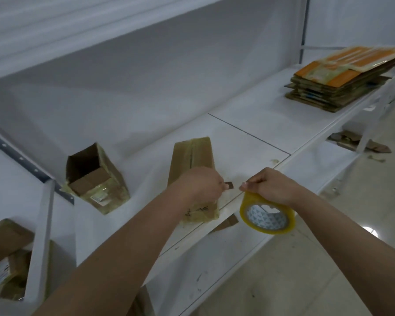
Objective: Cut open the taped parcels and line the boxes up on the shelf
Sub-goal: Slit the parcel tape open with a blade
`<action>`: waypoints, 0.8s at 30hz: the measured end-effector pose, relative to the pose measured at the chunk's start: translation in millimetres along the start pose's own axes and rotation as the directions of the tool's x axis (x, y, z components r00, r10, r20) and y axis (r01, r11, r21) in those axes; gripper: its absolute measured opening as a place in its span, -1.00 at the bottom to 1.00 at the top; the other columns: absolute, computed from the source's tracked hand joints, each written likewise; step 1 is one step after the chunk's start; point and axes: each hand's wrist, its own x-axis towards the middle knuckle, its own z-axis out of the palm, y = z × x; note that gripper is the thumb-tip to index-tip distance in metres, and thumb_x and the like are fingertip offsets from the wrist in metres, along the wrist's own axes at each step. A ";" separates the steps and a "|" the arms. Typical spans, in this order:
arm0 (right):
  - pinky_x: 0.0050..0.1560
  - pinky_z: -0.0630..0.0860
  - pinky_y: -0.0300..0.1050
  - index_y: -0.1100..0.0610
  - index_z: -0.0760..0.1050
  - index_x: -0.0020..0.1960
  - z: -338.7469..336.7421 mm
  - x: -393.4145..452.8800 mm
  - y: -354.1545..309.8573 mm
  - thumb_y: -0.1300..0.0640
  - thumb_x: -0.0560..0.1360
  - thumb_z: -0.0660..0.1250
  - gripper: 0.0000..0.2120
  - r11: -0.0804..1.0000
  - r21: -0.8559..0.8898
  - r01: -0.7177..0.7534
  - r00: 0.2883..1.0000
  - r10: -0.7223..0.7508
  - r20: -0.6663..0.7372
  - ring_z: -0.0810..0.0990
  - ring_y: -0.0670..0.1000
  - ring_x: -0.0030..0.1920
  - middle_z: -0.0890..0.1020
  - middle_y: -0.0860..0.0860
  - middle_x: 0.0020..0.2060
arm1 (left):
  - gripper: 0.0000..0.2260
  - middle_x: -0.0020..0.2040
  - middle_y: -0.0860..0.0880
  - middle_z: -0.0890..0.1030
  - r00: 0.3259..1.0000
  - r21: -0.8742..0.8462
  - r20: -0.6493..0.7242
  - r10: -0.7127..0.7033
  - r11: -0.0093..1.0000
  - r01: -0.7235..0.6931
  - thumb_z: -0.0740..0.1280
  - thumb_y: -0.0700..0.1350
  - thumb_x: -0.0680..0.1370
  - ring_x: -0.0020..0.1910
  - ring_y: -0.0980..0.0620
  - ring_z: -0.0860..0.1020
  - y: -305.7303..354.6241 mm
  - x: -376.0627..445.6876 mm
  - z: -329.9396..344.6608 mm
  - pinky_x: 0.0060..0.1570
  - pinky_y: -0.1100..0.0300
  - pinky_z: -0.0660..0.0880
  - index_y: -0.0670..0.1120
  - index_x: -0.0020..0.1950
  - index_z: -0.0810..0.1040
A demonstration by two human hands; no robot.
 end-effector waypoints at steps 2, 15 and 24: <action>0.01 0.54 -0.07 -0.08 0.72 -0.09 1.4 -1.5 5.8 -0.13 0.53 0.35 -0.79 0.999 0.044 -0.024 1.000 0.023 0.020 0.64 -0.06 -0.11 0.69 -0.15 -0.27 | -0.63 -0.28 0.02 0.50 0.998 -0.329 -0.007 0.058 0.943 -0.057 0.08 0.08 0.68 -0.28 0.04 0.47 -17.8 -4.9 -0.9 -0.24 0.15 0.38 -0.02 -0.25 0.45; 0.14 0.56 0.11 0.08 0.68 -0.13 30.4 12.1 38.9 -0.08 0.51 0.37 -0.75 0.974 0.013 -0.224 0.974 0.224 0.044 0.62 0.08 -0.13 0.64 -0.01 -0.26 | -0.73 -0.40 0.07 0.38 0.904 -0.457 -0.327 -0.277 0.883 0.106 0.37 0.00 0.50 -0.42 0.11 0.36 -27.8 6.8 34.2 -0.41 0.23 0.26 -0.02 -0.29 0.33; 0.17 0.55 0.08 -0.03 0.71 -0.08 14.1 10.5 19.6 -0.13 0.52 0.34 -0.77 0.981 0.114 -0.156 0.986 0.162 -0.046 0.63 0.04 -0.03 0.70 -0.03 -0.11 | -0.66 -0.22 0.03 0.46 0.941 -0.303 -0.198 -0.275 0.930 0.208 0.49 0.06 0.43 -0.31 0.10 0.42 -13.1 6.7 19.9 -0.40 0.22 0.31 -0.06 -0.10 0.37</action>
